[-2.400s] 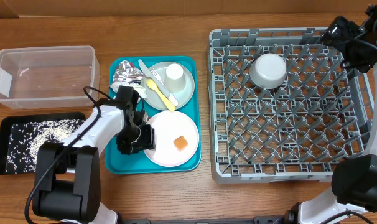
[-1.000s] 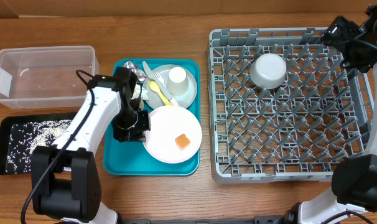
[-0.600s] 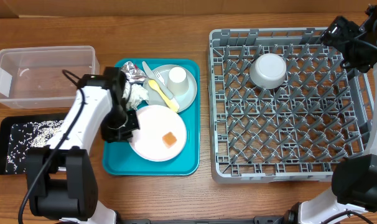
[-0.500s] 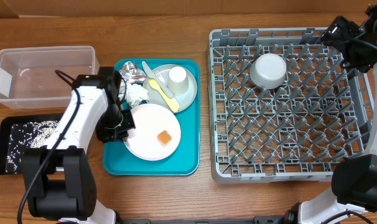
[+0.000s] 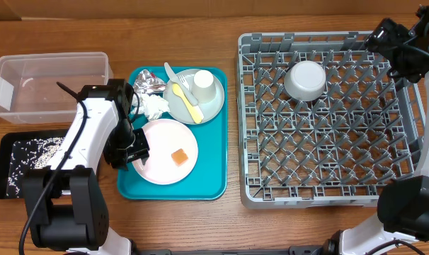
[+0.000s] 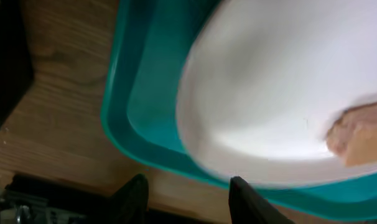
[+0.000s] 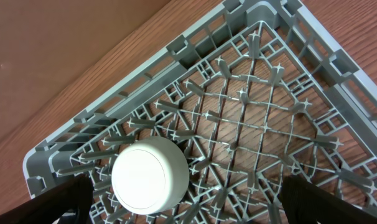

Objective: Sort waste into correct bins and load items into the dishwasher rack
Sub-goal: 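Grasp the white plate rim with the left gripper and lift it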

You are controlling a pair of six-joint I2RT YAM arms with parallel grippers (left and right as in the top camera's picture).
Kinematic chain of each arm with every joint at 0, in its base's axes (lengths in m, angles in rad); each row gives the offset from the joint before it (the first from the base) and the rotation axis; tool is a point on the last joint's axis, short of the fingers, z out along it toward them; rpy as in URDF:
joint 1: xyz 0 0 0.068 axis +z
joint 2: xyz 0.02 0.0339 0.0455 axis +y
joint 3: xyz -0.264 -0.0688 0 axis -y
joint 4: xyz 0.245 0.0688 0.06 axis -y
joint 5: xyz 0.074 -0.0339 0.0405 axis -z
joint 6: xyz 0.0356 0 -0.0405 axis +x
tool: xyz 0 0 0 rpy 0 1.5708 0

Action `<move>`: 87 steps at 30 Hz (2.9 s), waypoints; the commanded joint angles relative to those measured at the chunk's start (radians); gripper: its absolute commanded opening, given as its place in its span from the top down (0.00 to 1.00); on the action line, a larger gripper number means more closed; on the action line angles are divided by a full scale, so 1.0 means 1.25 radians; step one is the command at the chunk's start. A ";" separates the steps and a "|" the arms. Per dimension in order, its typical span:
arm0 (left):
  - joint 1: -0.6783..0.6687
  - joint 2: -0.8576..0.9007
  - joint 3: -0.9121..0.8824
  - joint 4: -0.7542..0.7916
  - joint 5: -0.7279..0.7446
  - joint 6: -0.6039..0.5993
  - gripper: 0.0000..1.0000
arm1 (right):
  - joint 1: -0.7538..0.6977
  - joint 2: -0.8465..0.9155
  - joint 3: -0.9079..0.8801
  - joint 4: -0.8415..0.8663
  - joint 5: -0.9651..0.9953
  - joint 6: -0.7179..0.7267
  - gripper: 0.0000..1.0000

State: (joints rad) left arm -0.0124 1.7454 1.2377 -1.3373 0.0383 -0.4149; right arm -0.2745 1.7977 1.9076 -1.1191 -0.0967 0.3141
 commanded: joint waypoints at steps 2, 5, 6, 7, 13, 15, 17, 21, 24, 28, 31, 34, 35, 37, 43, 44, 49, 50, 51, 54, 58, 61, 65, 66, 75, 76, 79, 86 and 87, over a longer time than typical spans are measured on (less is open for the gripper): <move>-0.004 0.005 0.017 -0.027 0.095 0.060 0.57 | -0.001 -0.027 0.009 0.003 0.008 0.003 0.00; -0.026 0.005 0.017 -0.031 0.115 0.078 0.59 | -0.001 -0.027 0.009 0.003 0.008 0.004 0.00; -0.050 0.005 0.017 -0.031 0.115 0.078 0.59 | -0.001 -0.027 0.009 0.003 0.008 0.003 0.00; -0.064 0.005 0.017 -0.031 0.115 0.078 0.59 | -0.001 -0.027 0.009 0.003 0.008 0.003 0.00; -0.179 -0.010 0.017 0.007 0.107 0.078 0.62 | -0.001 -0.027 0.009 0.003 0.008 0.004 0.00; -0.221 -0.018 0.017 0.030 0.085 0.077 0.60 | -0.001 -0.027 0.009 0.003 0.008 0.004 0.00; -0.268 -0.023 0.017 0.052 0.061 0.075 0.57 | -0.001 -0.027 0.009 0.003 0.008 0.003 0.00; -0.340 -0.025 0.017 0.089 0.058 0.075 0.48 | -0.001 -0.027 0.009 0.003 0.008 0.003 0.00; -0.379 -0.025 0.017 0.117 0.050 0.075 0.19 | -0.001 -0.027 0.009 0.003 0.008 0.003 0.00; -0.417 -0.024 0.016 0.150 0.047 0.097 0.14 | -0.001 -0.027 0.009 0.003 0.008 0.004 0.00; -0.440 -0.024 0.011 0.155 0.033 0.099 0.16 | -0.001 -0.027 0.009 0.003 0.008 0.003 0.00; -0.456 -0.023 -0.011 0.156 0.016 0.096 0.19 | -0.001 -0.027 0.009 0.003 0.008 0.003 0.00; -0.457 -0.023 -0.020 0.155 0.006 0.088 0.20 | -0.001 -0.027 0.009 0.003 0.008 0.003 0.00; -0.458 -0.023 -0.052 0.154 -0.041 0.057 0.25 | -0.001 -0.027 0.009 0.003 0.008 0.003 0.00; -0.457 -0.023 -0.101 0.161 -0.075 0.021 0.31 | -0.001 -0.027 0.009 0.003 0.008 0.003 0.00; -0.457 -0.023 -0.107 0.162 -0.075 0.011 0.31 | -0.001 -0.027 0.009 0.003 0.008 0.003 0.00; -0.457 -0.023 -0.148 0.207 -0.076 -0.009 0.32 | -0.001 -0.027 0.009 0.003 0.008 0.004 0.00; -0.457 -0.023 -0.163 0.230 -0.075 -0.010 0.33 | -0.001 -0.027 0.009 0.003 0.008 0.003 0.00; -0.457 -0.023 -0.172 0.245 -0.075 -0.010 0.33 | -0.001 -0.027 0.009 0.003 0.008 0.003 0.00; -0.457 -0.023 -0.195 0.279 -0.084 -0.009 0.38 | -0.001 -0.027 0.009 0.003 0.008 0.003 0.00; -0.457 -0.023 -0.202 0.300 -0.121 -0.009 0.39 | -0.001 -0.027 0.009 0.003 0.008 0.003 0.00; -0.457 -0.023 -0.202 0.316 -0.123 0.002 0.39 | -0.001 -0.027 0.009 0.003 0.008 0.003 0.00; -0.457 -0.023 -0.204 0.343 -0.123 0.030 0.39 | -0.001 -0.027 0.009 0.003 0.008 0.004 0.00; -0.457 -0.023 -0.204 0.347 -0.123 0.030 0.42 | -0.001 -0.027 0.009 0.003 0.008 0.003 0.00; -0.457 -0.023 -0.204 0.335 -0.120 0.030 0.74 | -0.001 -0.027 0.009 0.003 0.008 0.003 0.00; -0.457 -0.023 -0.204 0.334 -0.120 0.029 0.85 | -0.001 -0.027 0.009 0.003 0.008 0.004 0.00; -0.457 -0.023 -0.204 0.331 -0.113 0.026 0.96 | -0.001 -0.027 0.009 0.003 0.008 0.003 0.00; -0.457 -0.023 -0.201 0.309 -0.098 0.020 0.96 | -0.001 -0.027 0.009 0.003 0.008 0.004 0.00; -0.457 -0.023 -0.194 0.300 -0.096 0.017 0.96 | -0.001 -0.027 0.009 0.003 0.008 0.003 0.00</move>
State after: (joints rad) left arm -0.5819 1.7237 0.9939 -0.9348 -0.1207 -0.3824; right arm -0.2745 1.7977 1.9076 -1.1187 -0.0967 0.3141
